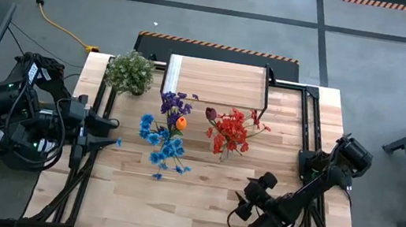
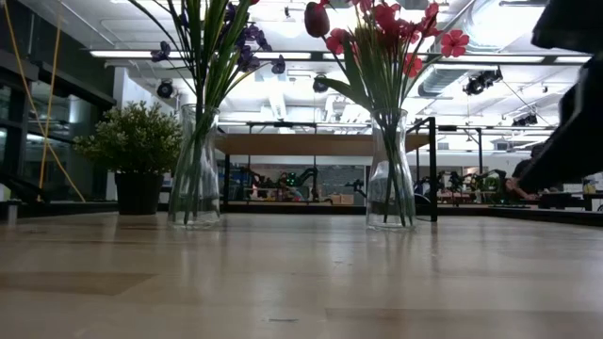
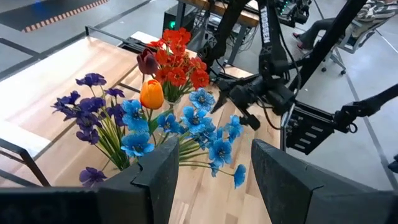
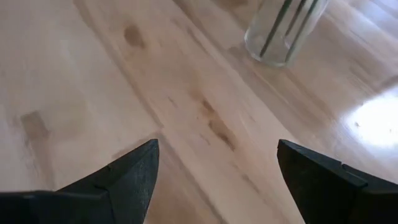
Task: Pick and place flowers into a vace then onto a shelf
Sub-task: Put the right transparent flower vase on the shelf
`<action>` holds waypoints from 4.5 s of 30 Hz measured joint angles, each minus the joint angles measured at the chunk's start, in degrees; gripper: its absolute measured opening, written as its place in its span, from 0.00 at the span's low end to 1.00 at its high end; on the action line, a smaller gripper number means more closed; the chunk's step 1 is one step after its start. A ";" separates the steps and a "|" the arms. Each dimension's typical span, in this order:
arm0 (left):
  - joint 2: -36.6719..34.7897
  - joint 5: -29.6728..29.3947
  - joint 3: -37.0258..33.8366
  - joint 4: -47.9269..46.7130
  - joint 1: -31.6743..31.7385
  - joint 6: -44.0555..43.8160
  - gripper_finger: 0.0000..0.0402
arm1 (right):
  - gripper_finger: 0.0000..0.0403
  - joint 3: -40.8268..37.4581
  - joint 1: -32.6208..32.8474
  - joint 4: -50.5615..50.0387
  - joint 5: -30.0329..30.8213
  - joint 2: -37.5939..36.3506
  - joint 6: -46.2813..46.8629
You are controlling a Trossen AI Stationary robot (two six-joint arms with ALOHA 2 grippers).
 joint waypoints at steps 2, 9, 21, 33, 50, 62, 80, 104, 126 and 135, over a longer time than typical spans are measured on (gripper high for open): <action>0.00 0.35 0.00 0.05 0.00 -0.02 0.58 | 0.78 -1.86 -0.63 3.06 1.87 -0.78 -1.29; 0.00 1.89 0.00 0.38 0.00 0.01 0.58 | 0.78 -16.35 -2.94 28.35 8.61 -7.06 -6.53; 0.00 2.44 0.00 0.38 0.00 0.27 0.58 | 0.78 -41.65 1.20 84.52 26.08 -14.10 -26.17; -0.02 1.61 0.00 0.38 0.00 0.09 0.58 | 0.78 -36.19 -4.19 84.66 24.80 -14.08 -40.38; -0.04 2.16 0.00 0.36 0.00 0.10 0.58 | 0.78 -34.33 -11.09 78.14 15.56 -14.05 -45.83; -0.04 2.16 0.00 0.25 0.00 0.62 0.58 | 0.78 -34.33 -11.21 78.08 12.45 -14.05 -44.70; -0.04 1.83 0.00 0.29 0.00 0.55 0.58 | 0.78 -34.33 -11.31 78.08 13.71 -14.05 -42.18; -0.04 1.85 -0.02 0.29 0.00 0.49 0.58 | 0.78 -34.30 -23.27 83.31 2.45 -14.05 -50.42; -0.04 1.87 -0.02 0.33 0.02 0.44 0.58 | 0.78 -34.28 -31.54 85.06 -5.97 -14.03 -55.49; -0.04 1.87 -0.02 0.33 0.00 0.46 0.58 | 0.78 -34.28 -33.08 86.78 -6.22 -14.03 -55.94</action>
